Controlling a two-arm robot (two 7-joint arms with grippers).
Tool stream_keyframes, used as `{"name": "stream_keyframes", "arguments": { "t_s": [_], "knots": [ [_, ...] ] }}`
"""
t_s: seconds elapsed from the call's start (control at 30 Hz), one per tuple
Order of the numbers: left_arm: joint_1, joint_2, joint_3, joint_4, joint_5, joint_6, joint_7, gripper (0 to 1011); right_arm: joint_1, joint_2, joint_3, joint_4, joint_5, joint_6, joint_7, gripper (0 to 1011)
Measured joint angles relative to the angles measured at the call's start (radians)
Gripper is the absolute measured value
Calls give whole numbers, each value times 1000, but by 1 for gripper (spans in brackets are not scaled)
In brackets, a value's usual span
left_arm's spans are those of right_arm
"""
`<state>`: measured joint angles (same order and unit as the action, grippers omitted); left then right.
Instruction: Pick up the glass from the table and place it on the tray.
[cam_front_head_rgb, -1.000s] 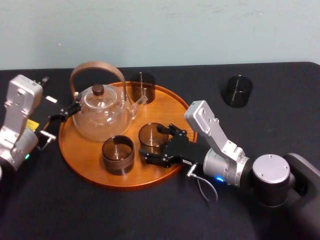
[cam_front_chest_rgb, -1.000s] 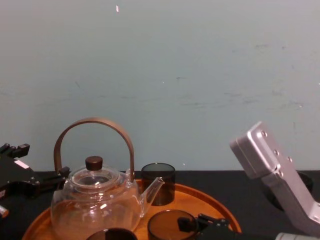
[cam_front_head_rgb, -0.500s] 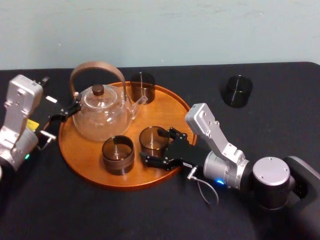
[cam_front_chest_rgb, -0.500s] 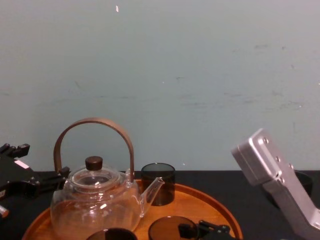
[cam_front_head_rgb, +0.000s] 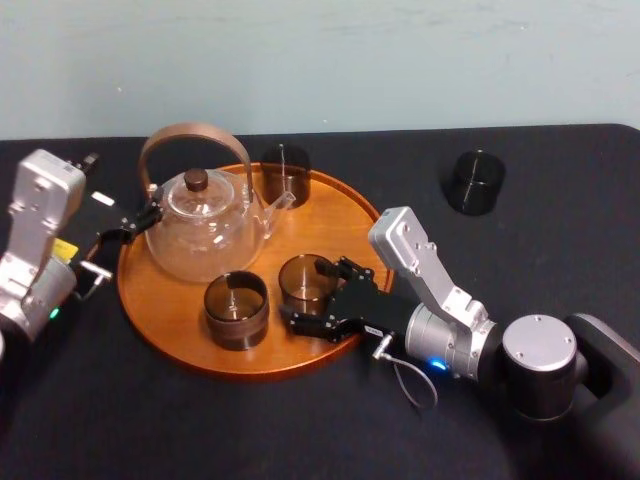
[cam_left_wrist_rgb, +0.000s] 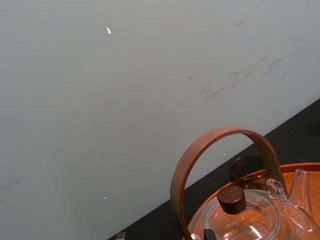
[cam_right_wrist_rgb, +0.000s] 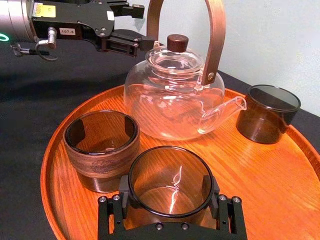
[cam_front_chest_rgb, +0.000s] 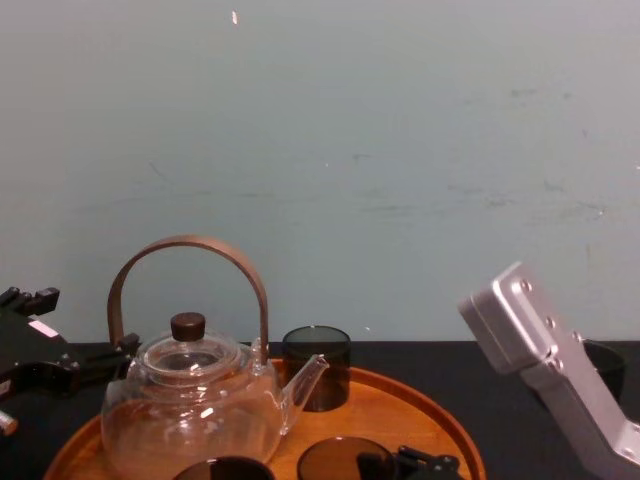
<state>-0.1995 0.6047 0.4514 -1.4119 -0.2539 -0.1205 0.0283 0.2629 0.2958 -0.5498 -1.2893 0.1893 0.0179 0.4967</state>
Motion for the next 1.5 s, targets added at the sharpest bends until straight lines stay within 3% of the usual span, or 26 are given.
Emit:
{"name": "stream_keyframes", "arguments": {
  "t_s": [0.43,0.6,0.83,1.5],
  "knots": [
    [0,0,0,0,0,0,0,1010,0,1,0,-1,-1,-1,0,908],
    [0,0,0,0,0,0,0,1009,0,2,0,-2,-1,-1,0,1000],
    [0,0,0,0,0,0,0,1010,-2,6,3,-7,4,-1,2,1002],
    [0,0,0,0,0,0,0,1010,-82,80,41,-106,36,2,0,1002]
  ]
}}
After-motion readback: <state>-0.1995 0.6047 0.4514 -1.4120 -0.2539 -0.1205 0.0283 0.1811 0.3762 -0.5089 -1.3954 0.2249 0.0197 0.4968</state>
